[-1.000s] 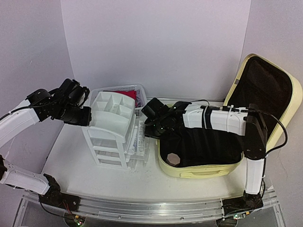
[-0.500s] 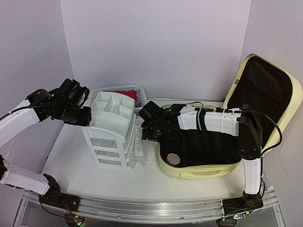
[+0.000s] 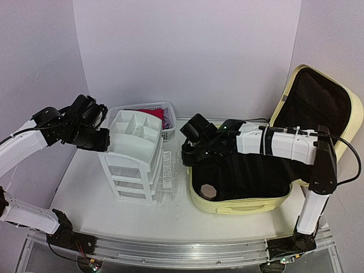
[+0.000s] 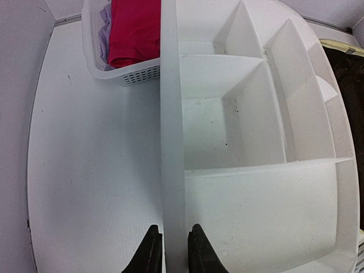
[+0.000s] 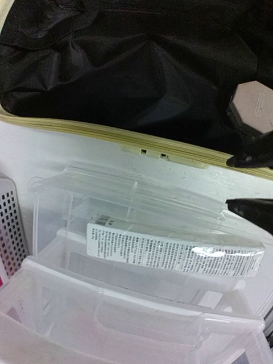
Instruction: Open, take out, and arrange the luggage
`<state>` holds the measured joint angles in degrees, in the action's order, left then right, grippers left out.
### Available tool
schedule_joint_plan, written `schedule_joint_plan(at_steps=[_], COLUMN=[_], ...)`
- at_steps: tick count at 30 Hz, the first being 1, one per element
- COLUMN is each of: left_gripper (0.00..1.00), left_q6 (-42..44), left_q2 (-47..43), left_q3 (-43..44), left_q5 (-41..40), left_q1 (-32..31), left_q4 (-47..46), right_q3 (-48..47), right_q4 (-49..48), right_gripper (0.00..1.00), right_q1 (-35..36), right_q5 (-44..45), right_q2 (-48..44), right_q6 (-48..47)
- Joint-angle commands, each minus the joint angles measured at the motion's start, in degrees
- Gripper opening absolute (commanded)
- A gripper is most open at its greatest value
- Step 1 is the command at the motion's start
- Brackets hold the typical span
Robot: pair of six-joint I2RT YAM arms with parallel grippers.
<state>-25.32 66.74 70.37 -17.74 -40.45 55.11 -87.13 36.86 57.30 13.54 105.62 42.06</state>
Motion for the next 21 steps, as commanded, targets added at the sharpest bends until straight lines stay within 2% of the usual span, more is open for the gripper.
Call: schedule_joint_plan(at_steps=[1,8,12,15,21], left_gripper=[0.16,0.16,0.16,0.16,0.16], left_q6=[1.0,0.8,0.9,0.8,0.7], left_q2=[-0.6,-0.5,-0.6,-0.3,0.1], left_q3=[-0.2,-0.4,-0.2,-0.2,0.2], left_q5=[0.6,1.3,1.2,1.5,2.2], left_q1=[0.1,0.1,0.1,0.1,0.1], left_q4=[3.3,3.3,3.3,3.3,3.2], right_q3=[-0.5,-4.2,-6.3,-7.5,-5.8], right_q4=[-0.6,-1.1,-3.9,-7.7,-22.2], right_gripper=[0.0,0.0,0.0,0.0,0.0], right_q1=[0.0,0.0,0.0,0.1,0.1], right_q5=[-0.6,-2.5,-6.6,-10.0,-14.9], right_q2=[0.5,5.5,8.3,10.1,13.5], right_q6=[-1.2,-0.5,0.2,1.8,8.5])
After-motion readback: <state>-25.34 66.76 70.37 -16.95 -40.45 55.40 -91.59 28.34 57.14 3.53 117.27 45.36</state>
